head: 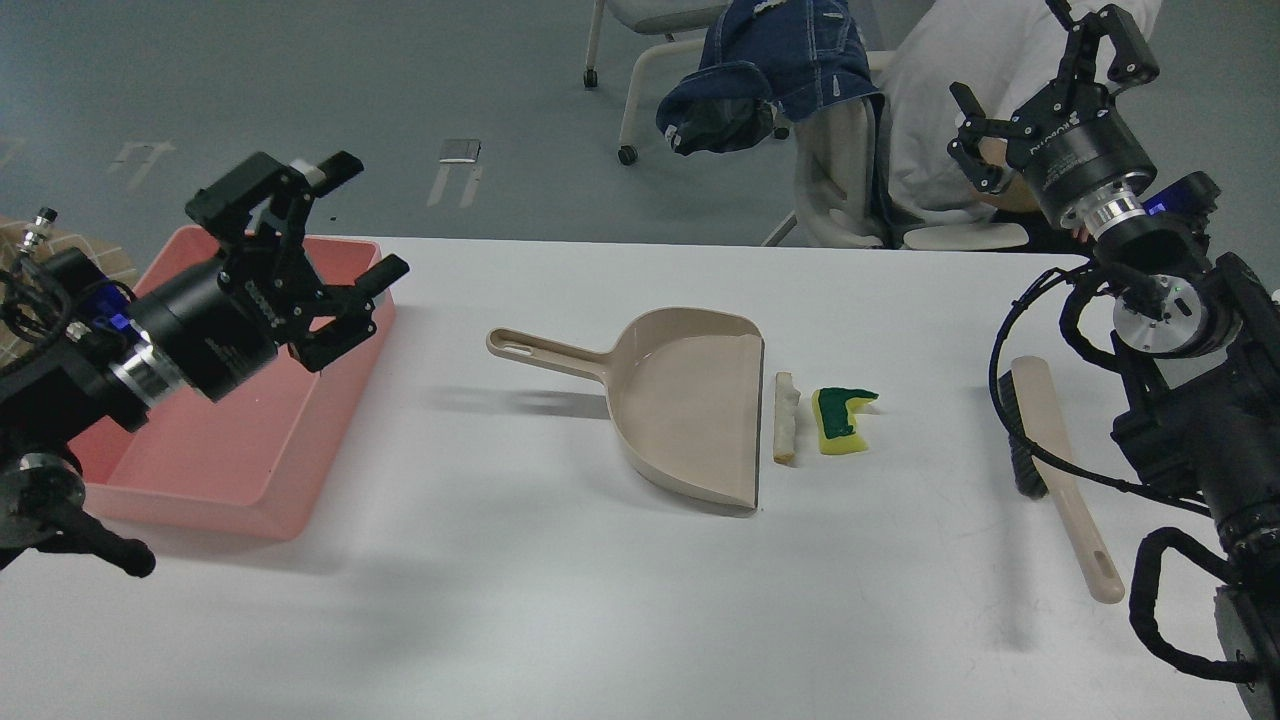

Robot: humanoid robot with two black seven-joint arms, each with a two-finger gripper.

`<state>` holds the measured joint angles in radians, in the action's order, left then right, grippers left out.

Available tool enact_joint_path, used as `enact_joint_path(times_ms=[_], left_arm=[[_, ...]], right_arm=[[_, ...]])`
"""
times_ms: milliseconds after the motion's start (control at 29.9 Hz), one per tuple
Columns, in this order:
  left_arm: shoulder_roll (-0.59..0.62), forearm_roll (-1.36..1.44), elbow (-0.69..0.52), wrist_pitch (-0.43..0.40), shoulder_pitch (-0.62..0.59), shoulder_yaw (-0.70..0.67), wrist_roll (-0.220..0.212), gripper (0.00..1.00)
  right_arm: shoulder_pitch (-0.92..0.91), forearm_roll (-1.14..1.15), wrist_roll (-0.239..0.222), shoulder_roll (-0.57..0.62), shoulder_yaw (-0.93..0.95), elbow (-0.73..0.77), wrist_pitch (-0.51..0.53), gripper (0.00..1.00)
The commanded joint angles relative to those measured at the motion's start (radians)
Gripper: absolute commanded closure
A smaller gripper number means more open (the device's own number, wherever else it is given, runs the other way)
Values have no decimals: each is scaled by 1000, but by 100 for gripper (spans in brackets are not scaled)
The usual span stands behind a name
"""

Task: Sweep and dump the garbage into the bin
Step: 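Reach the left gripper to the beige dustpan handle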

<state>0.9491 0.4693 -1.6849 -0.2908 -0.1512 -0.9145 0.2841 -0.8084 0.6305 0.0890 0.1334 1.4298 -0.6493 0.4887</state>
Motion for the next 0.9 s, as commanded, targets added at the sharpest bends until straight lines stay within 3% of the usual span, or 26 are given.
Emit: enact_joint_path(times_ms=[0,167,301,401,568,868], left_arm=[[-102,138,-7,41,35,60,-3,3],[-180,209,11,111,19,124,-14,3],[-289,210,74,140,-73,216,-72,3],[-309,210,141,182,-102,270,-86,3],[-374,210,310,191,-152,282,-80,3],[-435,209,415,194,-191,281,-71,3]], right_arm=[[-1,0,0,3,0,-1,0,0],[0,0,0,22,-2,0,0,0],[0,0,0,17,0,0,0,0],[0,0,0,23,-2,0,0,0],[12,0,0,23,0,0,0,0],[22,0,0,23,1,0,0,0]])
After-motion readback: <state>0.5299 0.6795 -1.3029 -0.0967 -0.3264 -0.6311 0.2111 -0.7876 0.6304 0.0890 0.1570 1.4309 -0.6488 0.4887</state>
